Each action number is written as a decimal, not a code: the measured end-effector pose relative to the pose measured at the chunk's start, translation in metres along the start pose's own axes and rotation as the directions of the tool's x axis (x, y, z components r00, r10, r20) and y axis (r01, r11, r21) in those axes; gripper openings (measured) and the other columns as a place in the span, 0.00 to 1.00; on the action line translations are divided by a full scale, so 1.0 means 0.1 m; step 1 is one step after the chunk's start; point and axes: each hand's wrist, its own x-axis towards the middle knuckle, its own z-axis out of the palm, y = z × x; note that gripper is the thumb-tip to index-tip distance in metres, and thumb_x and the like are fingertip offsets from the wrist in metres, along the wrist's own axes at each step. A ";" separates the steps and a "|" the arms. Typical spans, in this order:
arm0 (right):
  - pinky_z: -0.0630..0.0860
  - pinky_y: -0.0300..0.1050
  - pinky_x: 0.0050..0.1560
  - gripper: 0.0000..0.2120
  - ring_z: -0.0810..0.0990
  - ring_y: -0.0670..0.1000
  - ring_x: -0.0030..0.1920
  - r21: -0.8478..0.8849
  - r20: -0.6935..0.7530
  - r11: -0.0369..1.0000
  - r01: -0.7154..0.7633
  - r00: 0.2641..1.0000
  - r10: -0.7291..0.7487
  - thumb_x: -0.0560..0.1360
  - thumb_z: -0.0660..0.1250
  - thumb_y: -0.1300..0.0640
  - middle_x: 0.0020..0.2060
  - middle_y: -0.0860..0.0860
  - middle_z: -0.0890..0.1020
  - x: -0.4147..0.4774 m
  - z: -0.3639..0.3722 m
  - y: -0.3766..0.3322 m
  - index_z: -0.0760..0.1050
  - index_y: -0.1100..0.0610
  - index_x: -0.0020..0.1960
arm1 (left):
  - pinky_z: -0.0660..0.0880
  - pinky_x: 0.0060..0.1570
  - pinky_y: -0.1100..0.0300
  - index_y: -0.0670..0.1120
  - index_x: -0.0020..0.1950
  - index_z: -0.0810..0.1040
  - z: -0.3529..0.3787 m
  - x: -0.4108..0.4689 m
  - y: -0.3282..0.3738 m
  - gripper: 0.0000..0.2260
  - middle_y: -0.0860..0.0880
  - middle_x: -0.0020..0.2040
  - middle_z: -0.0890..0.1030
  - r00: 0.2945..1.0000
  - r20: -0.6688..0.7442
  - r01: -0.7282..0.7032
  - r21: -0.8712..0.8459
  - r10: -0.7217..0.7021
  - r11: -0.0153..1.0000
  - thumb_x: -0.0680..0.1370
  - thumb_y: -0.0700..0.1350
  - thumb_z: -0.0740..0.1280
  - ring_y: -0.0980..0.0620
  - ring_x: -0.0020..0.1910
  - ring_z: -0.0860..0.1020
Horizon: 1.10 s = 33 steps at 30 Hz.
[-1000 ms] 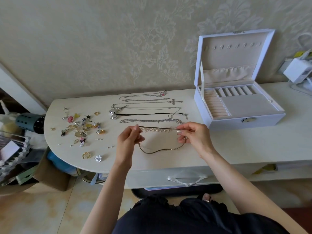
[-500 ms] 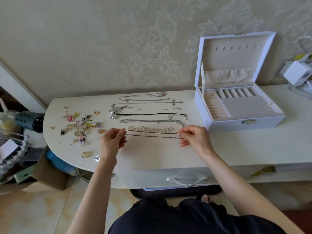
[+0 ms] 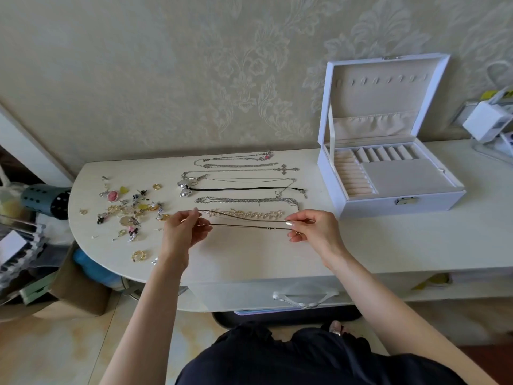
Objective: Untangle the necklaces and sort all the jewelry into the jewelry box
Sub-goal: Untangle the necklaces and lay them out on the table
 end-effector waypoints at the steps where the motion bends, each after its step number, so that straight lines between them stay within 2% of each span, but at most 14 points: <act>1: 0.77 0.38 0.29 0.08 0.80 0.50 0.27 -0.019 -0.013 1.000 -0.001 1.000 0.001 0.72 0.68 0.72 0.31 0.57 0.79 0.01 0.00 0.01 0.80 0.61 0.40 | 0.74 0.26 0.68 0.41 0.43 0.73 0.00 0.01 -0.01 0.06 0.45 0.34 0.78 1.000 -0.017 -0.016 0.056 0.017 0.998 0.79 0.39 0.63 0.57 0.25 0.78; 6: 0.74 0.36 0.24 0.06 0.76 0.45 0.22 -0.181 -0.079 0.983 0.028 0.996 -0.043 0.70 0.67 0.72 0.30 0.54 0.78 0.02 0.00 0.06 0.78 0.63 0.41 | 0.75 0.26 0.67 0.41 0.42 0.74 -0.03 0.08 -0.09 0.04 0.42 0.34 0.79 0.984 -0.160 -0.043 0.213 0.078 0.976 0.75 0.35 0.68 0.57 0.23 0.77; 9: 0.73 0.35 0.23 0.07 0.76 0.44 0.22 -0.318 -0.086 0.946 0.059 0.992 -0.091 0.71 0.67 0.70 0.30 0.50 0.78 0.03 0.04 0.08 0.77 0.60 0.39 | 0.75 0.29 0.63 0.40 0.43 0.75 0.03 0.09 -0.14 0.03 0.43 0.33 0.80 0.962 -0.218 -0.056 0.433 0.165 0.900 0.75 0.36 0.68 0.52 0.27 0.79; 10: 0.73 0.36 0.25 0.07 0.77 0.45 0.24 -0.380 -0.076 0.921 0.084 0.990 -0.122 0.71 0.67 0.70 0.30 0.49 0.77 0.03 0.05 0.09 0.77 0.59 0.38 | 0.74 0.30 0.62 0.40 0.44 0.75 0.04 0.09 -0.16 0.03 0.43 0.33 0.80 0.955 -0.221 -0.055 0.524 0.198 0.850 0.76 0.37 0.68 0.49 0.29 0.80; 12: 0.77 0.42 0.33 0.08 0.79 0.49 0.31 -0.519 -0.043 0.841 0.150 0.979 -0.200 0.70 0.67 0.68 0.34 0.50 0.78 0.05 0.07 0.11 0.78 0.57 0.37 | 0.74 0.34 0.59 0.41 0.44 0.75 0.04 0.10 -0.21 0.02 0.42 0.35 0.82 0.945 -0.204 -0.055 0.674 0.256 0.737 0.75 0.38 0.67 0.45 0.35 0.81; 14: 0.75 0.43 0.41 0.06 0.79 0.52 0.37 -0.626 -0.014 0.758 0.185 0.969 -0.248 0.70 0.66 0.67 0.39 0.52 0.78 0.06 0.10 0.12 0.79 0.58 0.38 | 0.77 0.40 0.52 0.42 0.43 0.75 0.02 0.13 -0.24 0.03 0.42 0.37 0.82 0.943 -0.178 -0.057 0.745 0.280 0.665 0.74 0.38 0.67 0.42 0.39 0.81; 17: 0.73 0.43 0.43 0.04 0.79 0.53 0.40 -0.668 -0.004 0.718 0.194 0.964 -0.264 0.72 0.67 0.65 0.43 0.52 0.77 0.06 0.11 0.12 0.79 0.59 0.42 | 0.72 0.40 0.53 0.40 0.44 0.75 0.01 0.14 -0.25 0.02 0.40 0.41 0.81 0.938 -0.178 -0.059 0.765 0.299 0.641 0.74 0.37 0.67 0.42 0.42 0.78; 21: 0.75 0.45 0.44 0.01 0.80 0.53 0.42 -0.667 0.003 0.717 0.206 0.962 -0.273 0.72 0.69 0.62 0.44 0.52 0.77 0.07 0.12 0.13 0.78 0.58 0.44 | 0.63 0.43 0.58 0.38 0.51 0.75 0.02 0.12 -0.22 0.06 0.39 0.50 0.78 0.918 -0.212 -0.049 0.779 0.336 0.625 0.74 0.37 0.67 0.49 0.44 0.68; 24: 0.72 0.41 0.43 0.03 0.79 0.51 0.42 -0.658 0.000 0.724 0.207 0.961 -0.276 0.72 0.71 0.60 0.43 0.49 0.75 0.08 0.10 0.13 0.78 0.57 0.44 | 0.63 0.43 0.58 0.38 0.53 0.75 0.07 0.08 -0.21 0.08 0.40 0.53 0.77 0.911 -0.179 -0.098 0.782 0.373 0.616 0.75 0.38 0.66 0.50 0.44 0.68; 28: 0.71 0.39 0.43 0.01 0.77 0.48 0.39 -0.612 -0.025 0.757 0.228 0.951 -0.307 0.72 0.70 0.61 0.41 0.50 0.75 0.09 0.04 0.09 0.79 0.57 0.44 | 0.64 0.43 0.59 0.39 0.53 0.75 0.24 -0.01 -0.19 0.07 0.41 0.53 0.76 0.901 -0.063 -0.224 0.780 0.429 0.585 0.76 0.38 0.66 0.49 0.43 0.71; 33: 0.68 0.36 0.41 0.02 0.74 0.46 0.39 -0.591 -0.018 0.762 0.267 0.939 -0.343 0.73 0.69 0.61 0.42 0.51 0.77 0.11 -0.08 -0.01 0.80 0.57 0.44 | 0.71 0.43 0.56 0.42 0.49 0.76 0.45 -0.08 -0.17 0.04 0.45 0.49 0.76 0.889 0.093 -0.361 0.745 0.448 0.562 0.75 0.38 0.66 0.46 0.42 0.76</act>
